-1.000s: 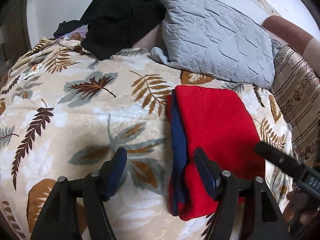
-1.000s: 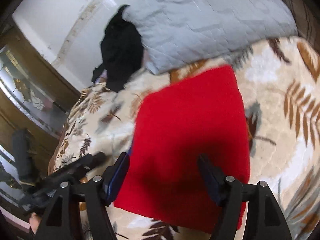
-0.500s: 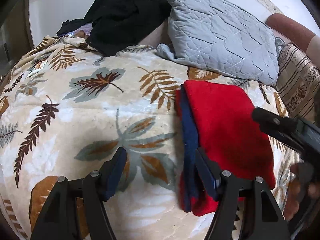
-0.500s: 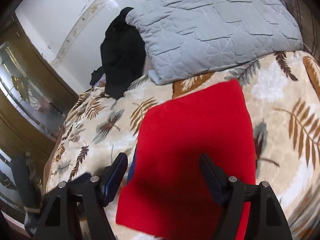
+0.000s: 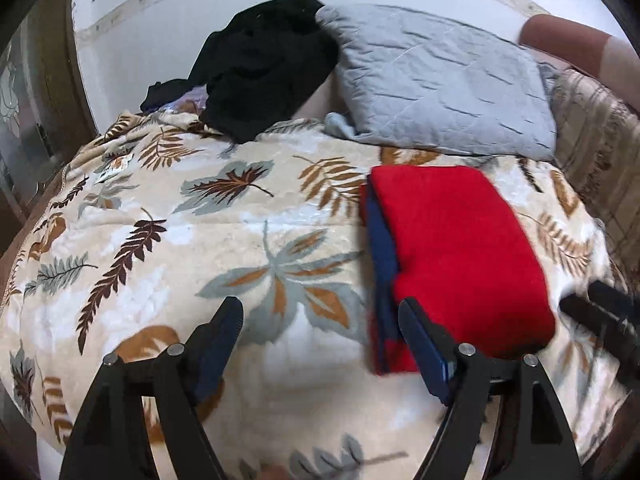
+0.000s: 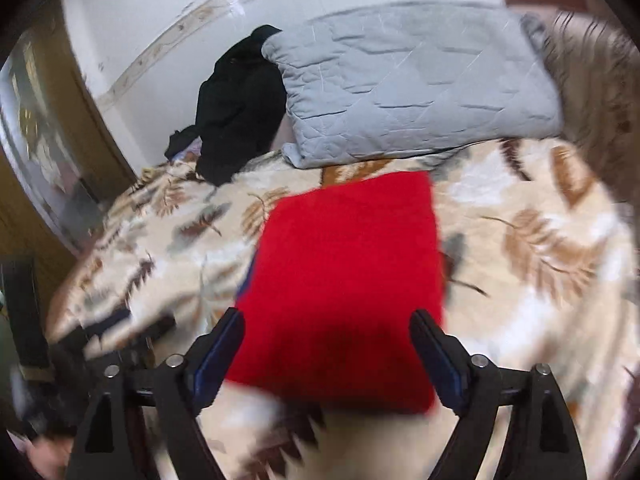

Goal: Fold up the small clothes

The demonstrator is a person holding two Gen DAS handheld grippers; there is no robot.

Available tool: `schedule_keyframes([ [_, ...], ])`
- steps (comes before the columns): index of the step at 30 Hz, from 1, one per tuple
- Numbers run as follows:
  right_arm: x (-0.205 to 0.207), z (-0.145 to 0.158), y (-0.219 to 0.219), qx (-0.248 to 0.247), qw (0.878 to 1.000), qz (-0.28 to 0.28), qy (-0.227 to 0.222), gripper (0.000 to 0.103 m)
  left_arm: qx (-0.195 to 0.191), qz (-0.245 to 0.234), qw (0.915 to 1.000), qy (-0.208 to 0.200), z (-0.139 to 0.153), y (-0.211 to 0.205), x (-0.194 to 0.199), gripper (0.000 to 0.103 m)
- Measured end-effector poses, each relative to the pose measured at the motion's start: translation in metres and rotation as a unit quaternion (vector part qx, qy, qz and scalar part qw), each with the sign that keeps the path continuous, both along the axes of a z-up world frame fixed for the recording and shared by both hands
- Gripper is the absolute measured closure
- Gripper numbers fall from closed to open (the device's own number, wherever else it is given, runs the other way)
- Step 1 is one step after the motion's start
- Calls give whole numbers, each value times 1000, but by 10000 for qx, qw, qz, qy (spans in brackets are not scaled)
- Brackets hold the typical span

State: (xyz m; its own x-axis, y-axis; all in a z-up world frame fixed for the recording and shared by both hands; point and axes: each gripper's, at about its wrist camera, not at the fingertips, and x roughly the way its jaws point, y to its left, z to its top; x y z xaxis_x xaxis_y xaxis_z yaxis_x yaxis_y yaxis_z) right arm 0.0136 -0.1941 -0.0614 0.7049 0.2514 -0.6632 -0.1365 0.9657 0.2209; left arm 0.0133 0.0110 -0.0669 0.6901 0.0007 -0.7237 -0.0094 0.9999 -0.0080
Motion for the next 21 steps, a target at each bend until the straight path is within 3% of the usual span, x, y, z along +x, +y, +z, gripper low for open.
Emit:
schedule_keyframes([
  [2, -28, -2, -2, -308, 9994, -151, -2, 7, -147, -74, 9998, -70, 9, -7, -14, 19],
  [3, -41, -4, -3, -415, 9989, -234, 14, 6, -198, -89, 9997, -117, 13, -11, -20, 15],
  [7, -69, 1, -5, -674, 9968, -420, -88, 4, -220, -137, 9994, -222, 26, -22, -36, 15],
  [12, -84, 12, -3, -779, 9955, -477, -260, 2, 142, -43, 9996, -224, 39, -33, -47, 15],
  [21, -87, 24, 5, -813, 9954, -354, -374, 2, -15, -168, 9996, -234, 46, -39, -53, 15],
])
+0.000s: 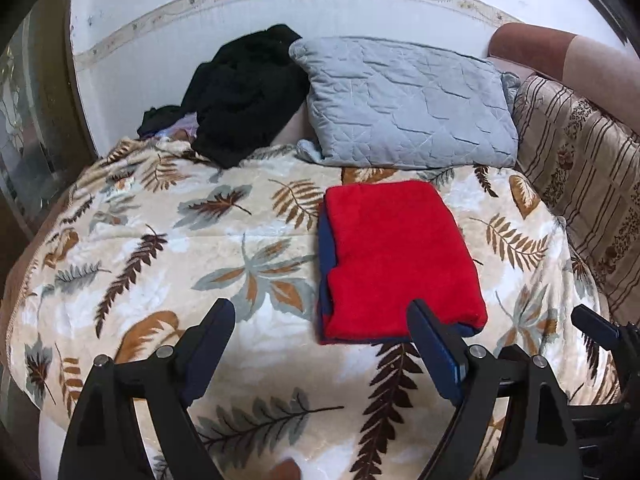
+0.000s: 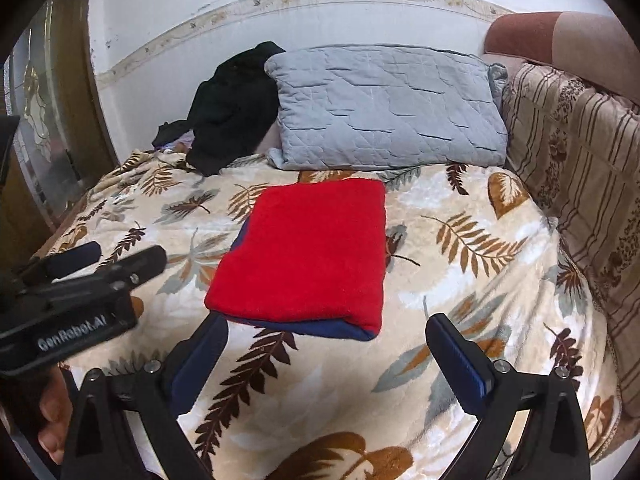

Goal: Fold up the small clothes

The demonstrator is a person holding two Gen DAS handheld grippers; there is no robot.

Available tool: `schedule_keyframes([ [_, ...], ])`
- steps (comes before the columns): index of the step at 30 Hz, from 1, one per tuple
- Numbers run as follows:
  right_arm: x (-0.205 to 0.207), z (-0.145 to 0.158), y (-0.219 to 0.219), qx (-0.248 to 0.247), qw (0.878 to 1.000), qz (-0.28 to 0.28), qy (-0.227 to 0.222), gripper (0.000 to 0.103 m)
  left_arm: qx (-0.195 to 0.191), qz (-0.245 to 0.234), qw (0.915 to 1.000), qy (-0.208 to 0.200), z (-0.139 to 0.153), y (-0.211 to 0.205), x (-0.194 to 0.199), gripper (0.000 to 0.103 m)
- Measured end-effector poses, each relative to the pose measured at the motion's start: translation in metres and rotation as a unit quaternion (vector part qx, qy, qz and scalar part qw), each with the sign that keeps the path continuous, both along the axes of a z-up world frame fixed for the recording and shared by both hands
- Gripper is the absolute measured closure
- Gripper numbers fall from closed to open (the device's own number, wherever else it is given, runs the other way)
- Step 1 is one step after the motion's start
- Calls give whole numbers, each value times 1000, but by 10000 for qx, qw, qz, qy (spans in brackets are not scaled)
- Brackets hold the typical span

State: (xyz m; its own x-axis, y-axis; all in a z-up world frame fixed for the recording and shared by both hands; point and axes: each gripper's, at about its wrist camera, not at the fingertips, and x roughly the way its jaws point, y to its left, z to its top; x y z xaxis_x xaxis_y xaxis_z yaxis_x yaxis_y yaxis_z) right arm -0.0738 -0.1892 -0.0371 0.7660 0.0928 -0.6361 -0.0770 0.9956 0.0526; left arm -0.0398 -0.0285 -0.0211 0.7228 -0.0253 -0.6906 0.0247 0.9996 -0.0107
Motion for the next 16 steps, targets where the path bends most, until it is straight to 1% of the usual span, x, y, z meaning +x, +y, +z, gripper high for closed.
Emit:
schedule_keyframes([
  [7, 10, -4, 2, -50, 10000, -13, 68, 2, -147, -16, 9999, 61, -4, 0, 8, 15],
  [11, 15, -6, 3, -101, 9999, -14, 59, 2, -139, -7, 9999, -19, -4, -1, 11, 15],
  [16, 24, -9, 3, -111, 9999, 2, 95, 2, -122, -66, 9999, -14, -6, -3, 20, 15],
])
